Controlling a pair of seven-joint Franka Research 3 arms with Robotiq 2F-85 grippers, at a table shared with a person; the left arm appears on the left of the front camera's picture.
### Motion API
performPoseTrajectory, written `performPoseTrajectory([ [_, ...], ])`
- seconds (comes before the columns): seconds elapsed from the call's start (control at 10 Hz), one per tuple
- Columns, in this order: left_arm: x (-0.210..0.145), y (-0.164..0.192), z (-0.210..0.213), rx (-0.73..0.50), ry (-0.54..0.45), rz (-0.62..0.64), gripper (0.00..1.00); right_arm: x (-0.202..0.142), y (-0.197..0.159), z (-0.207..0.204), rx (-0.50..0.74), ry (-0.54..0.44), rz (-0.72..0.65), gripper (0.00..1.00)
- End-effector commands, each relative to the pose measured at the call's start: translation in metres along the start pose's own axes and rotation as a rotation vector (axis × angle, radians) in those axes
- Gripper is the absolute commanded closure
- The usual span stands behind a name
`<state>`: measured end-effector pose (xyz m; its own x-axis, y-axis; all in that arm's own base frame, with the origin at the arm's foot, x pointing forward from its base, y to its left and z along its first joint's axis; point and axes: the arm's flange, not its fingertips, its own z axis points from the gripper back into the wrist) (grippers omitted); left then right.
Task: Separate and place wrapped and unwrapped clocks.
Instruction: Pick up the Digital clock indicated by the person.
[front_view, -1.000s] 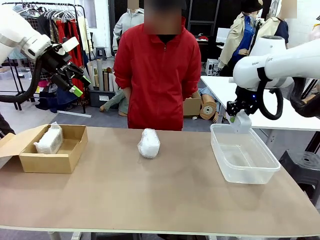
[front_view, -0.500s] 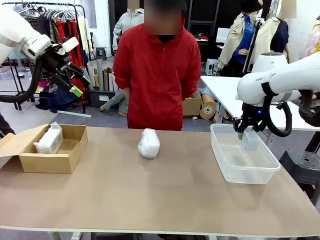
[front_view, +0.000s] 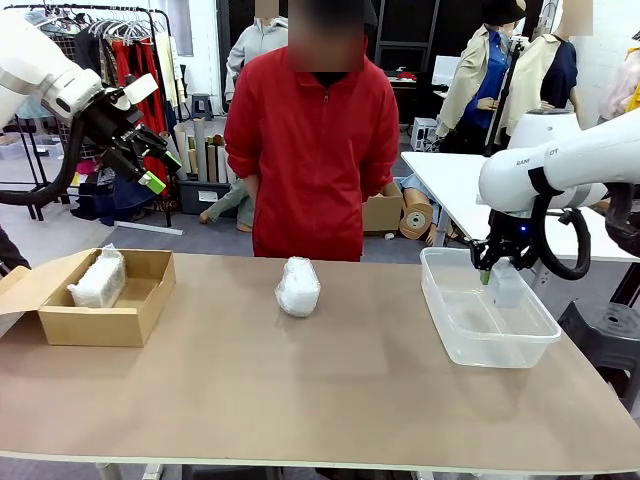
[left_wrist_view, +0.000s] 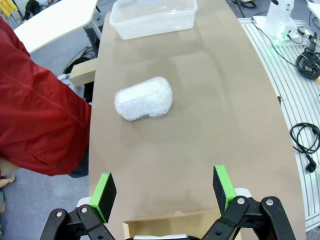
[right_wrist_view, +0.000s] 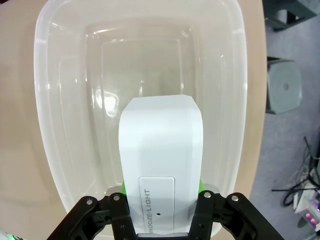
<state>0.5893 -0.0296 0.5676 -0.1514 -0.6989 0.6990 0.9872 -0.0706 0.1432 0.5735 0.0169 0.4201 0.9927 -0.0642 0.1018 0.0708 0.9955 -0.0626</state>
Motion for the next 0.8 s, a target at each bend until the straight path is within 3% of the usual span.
performPoseTrajectory([
  [0.0, 0.000, -0.001, 0.001, 0.001, -0.001, -0.002, 0.00, 0.001, 0.000, 0.002, -0.001, -0.005, 0.001, 1.00],
  [0.7, 0.000, -0.001, 0.001, 0.001, -0.001, -0.002, 0.00, 0.016, 0.000, -0.040, 0.015, 0.092, -0.050, 1.00],
])
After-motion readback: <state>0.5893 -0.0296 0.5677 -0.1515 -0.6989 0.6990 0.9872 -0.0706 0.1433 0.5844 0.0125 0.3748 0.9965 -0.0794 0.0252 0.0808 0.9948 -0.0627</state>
